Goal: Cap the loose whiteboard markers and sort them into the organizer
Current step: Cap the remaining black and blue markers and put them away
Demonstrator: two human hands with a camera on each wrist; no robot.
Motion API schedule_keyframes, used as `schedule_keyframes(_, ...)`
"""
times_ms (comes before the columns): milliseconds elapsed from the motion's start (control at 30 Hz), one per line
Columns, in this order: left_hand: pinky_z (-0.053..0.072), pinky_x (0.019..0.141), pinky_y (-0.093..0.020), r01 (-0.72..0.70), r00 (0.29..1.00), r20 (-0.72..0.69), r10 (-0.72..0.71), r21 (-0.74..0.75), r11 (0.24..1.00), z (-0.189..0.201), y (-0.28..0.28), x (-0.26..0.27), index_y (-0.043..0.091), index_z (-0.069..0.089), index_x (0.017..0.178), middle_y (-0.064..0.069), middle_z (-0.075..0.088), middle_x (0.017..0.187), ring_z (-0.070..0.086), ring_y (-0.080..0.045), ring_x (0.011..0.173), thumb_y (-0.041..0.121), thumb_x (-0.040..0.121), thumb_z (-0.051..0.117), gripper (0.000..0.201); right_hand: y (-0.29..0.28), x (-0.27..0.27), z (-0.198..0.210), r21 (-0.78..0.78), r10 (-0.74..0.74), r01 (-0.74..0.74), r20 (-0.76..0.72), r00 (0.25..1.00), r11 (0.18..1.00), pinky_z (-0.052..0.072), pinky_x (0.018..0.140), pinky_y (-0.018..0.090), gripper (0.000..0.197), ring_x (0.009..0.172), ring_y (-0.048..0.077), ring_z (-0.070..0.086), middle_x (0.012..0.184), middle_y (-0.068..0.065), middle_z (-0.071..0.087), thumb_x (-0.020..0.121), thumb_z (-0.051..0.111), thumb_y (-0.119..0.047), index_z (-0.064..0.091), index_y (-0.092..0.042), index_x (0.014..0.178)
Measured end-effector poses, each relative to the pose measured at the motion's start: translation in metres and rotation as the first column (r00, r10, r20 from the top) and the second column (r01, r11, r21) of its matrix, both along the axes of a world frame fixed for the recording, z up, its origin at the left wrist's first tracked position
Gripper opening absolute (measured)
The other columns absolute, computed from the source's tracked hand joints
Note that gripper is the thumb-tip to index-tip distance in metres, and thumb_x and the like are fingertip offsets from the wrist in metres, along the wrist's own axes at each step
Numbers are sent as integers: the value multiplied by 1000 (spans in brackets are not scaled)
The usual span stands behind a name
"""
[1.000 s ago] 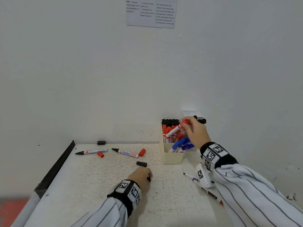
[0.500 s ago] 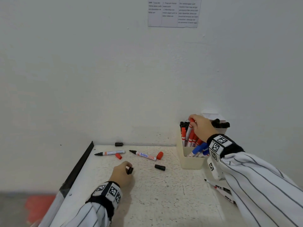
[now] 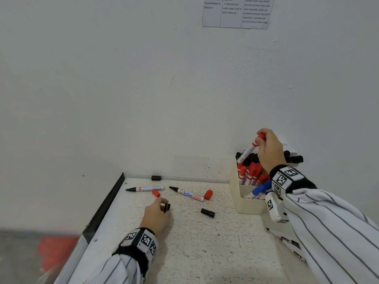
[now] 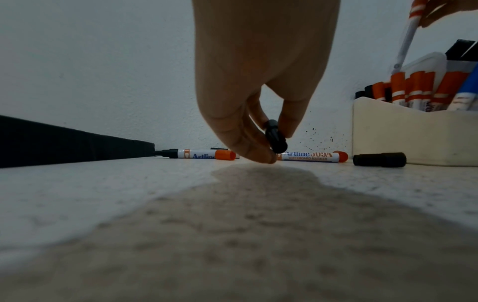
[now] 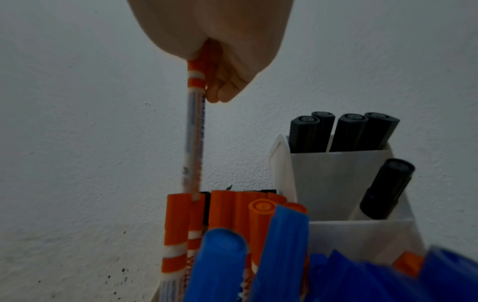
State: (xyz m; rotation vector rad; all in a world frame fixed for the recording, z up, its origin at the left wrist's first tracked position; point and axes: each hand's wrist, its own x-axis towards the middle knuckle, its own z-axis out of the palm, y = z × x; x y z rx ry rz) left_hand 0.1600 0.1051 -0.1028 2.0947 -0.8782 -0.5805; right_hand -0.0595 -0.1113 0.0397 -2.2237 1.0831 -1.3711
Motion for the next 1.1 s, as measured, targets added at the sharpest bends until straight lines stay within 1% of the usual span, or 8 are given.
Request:
schedule_keyframes(67, 42, 73, -16, -10, 1000, -13, 9, -12, 1000, -2, 0, -2, 14, 54, 115, -4, 60, 101, 53, -10, 83, 9, 89, 56, 27, 0, 0, 0, -13, 21, -21, -18, 1000, 1000, 36, 83, 23, 19, 91, 19, 51, 102, 12, 57, 95, 42, -4, 52, -2, 110)
schedule_keyframes(200, 37, 59, -10, -20, 999, -48, 20, -15, 1000, -3, 0, -3, 14, 55, 114, -2, 58, 96, 52, -7, 77, 10, 89, 56, 25, 1, -1, -6, 13, 82, -82, -287, 954, 997, 34, 82, 22, 22, 89, 15, 49, 100, 4, 54, 95, 38, -4, 53, -5, 110)
schedule_keyframes(400, 39, 69, -13, -26, 999, -36, 26, -3, 1000, -5, 0, -2, 13, 56, 116, -3, 60, 95, 54, -11, 82, 9, 88, 57, 28, 9, 4, -11, 174, 79, -16, -364, 928, 985, 37, 79, 24, 23, 86, 17, 49, 96, 3, 50, 97, 40, -13, 49, -9, 118)
schedule_keyframes(567, 38, 63, -10, -23, 999, -37, 23, -19, 1000, -4, 0, -2, 12, 56, 115, -2, 58, 92, 53, -10, 79, 8, 88, 57, 28, 7, 10, -16, 117, -49, 88, -304, 952, 989, 37, 74, 25, 19, 80, 19, 48, 95, 14, 59, 94, 51, -18, 50, -4, 106)
schedule_keyframes(667, 40, 68, -12, -21, 999, -37, 20, -24, 999, -4, 0, -3, 11, 55, 116, -2, 58, 92, 53, -11, 81, 7, 88, 57, 29, 5, 11, -18, 101, -34, 73, -342, 939, 992, 38, 72, 26, 24, 79, 20, 49, 91, 12, 59, 90, 58, -22, 49, -5, 104)
schedule_keyframes(767, 37, 62, -10, -18, 999, -39, 16, -33, 999, -5, 0, -3, 11, 55, 115, 1, 56, 86, 51, -7, 76, 7, 88, 57, 28, 0, 9, -17, 146, 14, 39, -350, 936, 989, 41, 76, 29, 22, 83, 23, 52, 95, 12, 58, 88, 59, -16, 48, -7, 104)
schedule_keyframes(933, 37, 62, -10, -17, 999, -40, 15, -31, 999, -6, 0, -2, 11, 56, 115, 2, 55, 84, 51, -9, 77, 8, 88, 57, 28, -3, 1, -5, 107, 61, -47, -128, 990, 993, 43, 80, 30, 20, 87, 24, 57, 98, 10, 59, 92, 48, -5, 44, -6, 111)
schedule_keyframes(1100, 40, 75, -18, -24, 999, -24, 24, -7, 1000, -7, 1, -2, 13, 56, 115, -2, 58, 94, 53, -13, 85, 10, 87, 58, 28, 1, -3, -11, 134, 122, -81, -337, 934, 988, 40, 72, 21, 10, 82, 17, 53, 87, -2, 53, 93, 47, -6, 44, -14, 94)
